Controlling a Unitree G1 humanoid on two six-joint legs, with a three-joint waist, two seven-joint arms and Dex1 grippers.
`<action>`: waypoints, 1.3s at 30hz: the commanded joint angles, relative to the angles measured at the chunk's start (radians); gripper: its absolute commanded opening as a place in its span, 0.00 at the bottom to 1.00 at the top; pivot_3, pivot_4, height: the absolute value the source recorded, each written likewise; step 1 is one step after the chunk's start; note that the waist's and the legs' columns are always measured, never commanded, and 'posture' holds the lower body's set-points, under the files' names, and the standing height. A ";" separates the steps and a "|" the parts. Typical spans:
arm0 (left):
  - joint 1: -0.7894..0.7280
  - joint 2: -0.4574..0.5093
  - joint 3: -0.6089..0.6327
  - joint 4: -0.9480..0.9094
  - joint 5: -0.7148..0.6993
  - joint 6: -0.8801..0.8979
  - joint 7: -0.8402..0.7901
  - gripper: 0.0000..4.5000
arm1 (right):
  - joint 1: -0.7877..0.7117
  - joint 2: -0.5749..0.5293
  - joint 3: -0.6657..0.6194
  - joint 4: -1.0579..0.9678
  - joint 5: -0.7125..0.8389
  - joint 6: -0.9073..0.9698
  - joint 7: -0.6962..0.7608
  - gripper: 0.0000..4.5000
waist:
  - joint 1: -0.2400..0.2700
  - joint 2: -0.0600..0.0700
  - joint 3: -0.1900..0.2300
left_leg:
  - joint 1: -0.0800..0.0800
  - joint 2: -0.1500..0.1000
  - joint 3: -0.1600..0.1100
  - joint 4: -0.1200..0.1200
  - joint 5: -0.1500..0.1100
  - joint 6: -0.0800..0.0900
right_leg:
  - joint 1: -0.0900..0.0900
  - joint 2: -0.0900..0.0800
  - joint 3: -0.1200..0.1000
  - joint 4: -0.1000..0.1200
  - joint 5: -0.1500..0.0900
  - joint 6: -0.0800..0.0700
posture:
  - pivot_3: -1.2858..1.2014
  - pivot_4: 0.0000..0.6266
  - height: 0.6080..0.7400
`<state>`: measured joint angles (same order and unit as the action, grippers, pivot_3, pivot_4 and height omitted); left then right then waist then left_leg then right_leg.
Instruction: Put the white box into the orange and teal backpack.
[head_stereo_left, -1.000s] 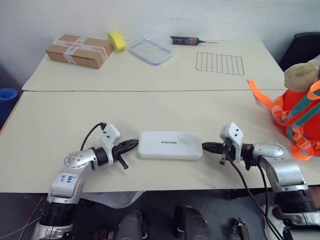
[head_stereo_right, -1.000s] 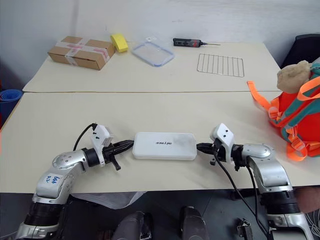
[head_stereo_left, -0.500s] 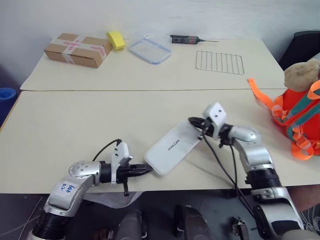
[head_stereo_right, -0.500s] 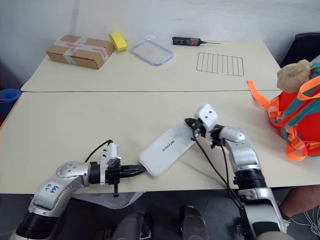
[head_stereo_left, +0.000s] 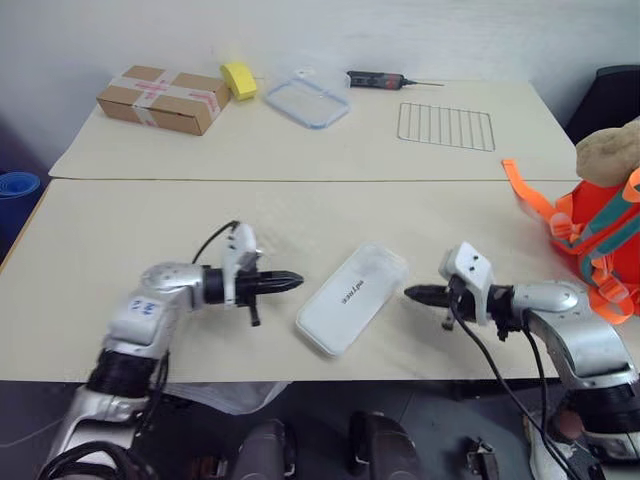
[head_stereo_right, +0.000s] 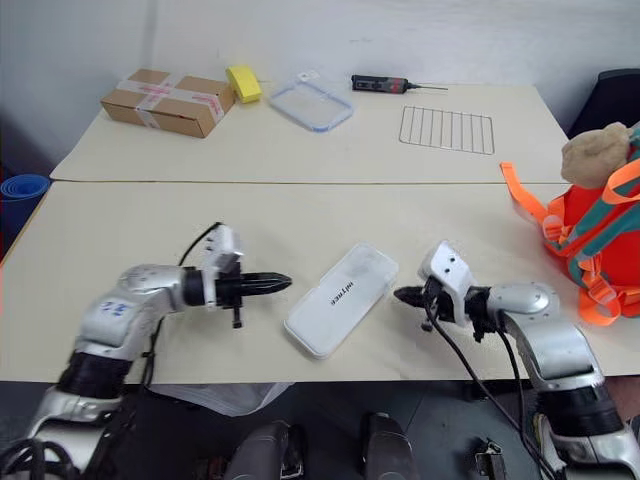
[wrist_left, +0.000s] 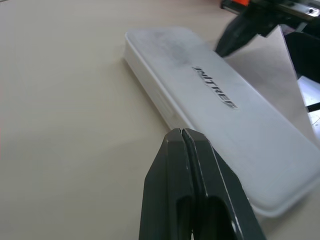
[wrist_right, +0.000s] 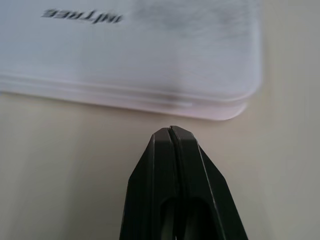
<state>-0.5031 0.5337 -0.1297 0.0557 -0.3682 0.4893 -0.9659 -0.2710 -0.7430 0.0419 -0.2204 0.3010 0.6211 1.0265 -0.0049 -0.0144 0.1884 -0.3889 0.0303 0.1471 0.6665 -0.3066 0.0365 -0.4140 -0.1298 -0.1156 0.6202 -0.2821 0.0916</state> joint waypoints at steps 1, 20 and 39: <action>-0.048 -0.055 -0.045 0.063 0.086 -0.090 0.047 0.01 | -0.019 0.031 0.035 -0.070 0.038 0.052 -0.021 0.00 | 0.001 0.000 0.000 | 0.000 0.000 0.000 0.000 0.000 0.000 | 0.000 0.000 -0.001 0.000 0.000 0.000 | 0.52 0.24 1.00; 0.225 0.092 0.073 -0.397 -0.146 0.253 -0.049 0.01 | -0.372 0.198 0.063 0.411 -0.121 -0.455 -0.050 0.00 | -0.019 -0.001 0.000 | -0.001 -0.001 -0.002 0.001 0.002 0.000 | 0.000 -0.002 0.003 0.002 0.000 0.000 | 0.52 0.24 1.00; -0.316 -0.107 0.026 0.546 0.191 -0.335 0.060 0.01 | 0.156 -0.067 -0.010 -0.190 0.171 -0.006 0.044 0.00 | 0.007 -0.004 0.001 | 0.000 -0.001 0.001 0.002 -0.001 0.002 | 0.000 -0.001 -0.004 -0.002 0.001 0.002 | 0.52 0.24 1.00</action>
<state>-0.7949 0.4314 -0.1020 0.5743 -0.1982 0.2098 -0.8985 -0.1048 -0.8217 0.0332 -0.3866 0.4681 0.6146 1.1024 0.0023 -0.0185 0.1889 -0.3892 0.0295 0.1479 0.6682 -0.3073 0.0386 -0.4139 -0.1312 -0.1199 0.6180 -0.2809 0.0938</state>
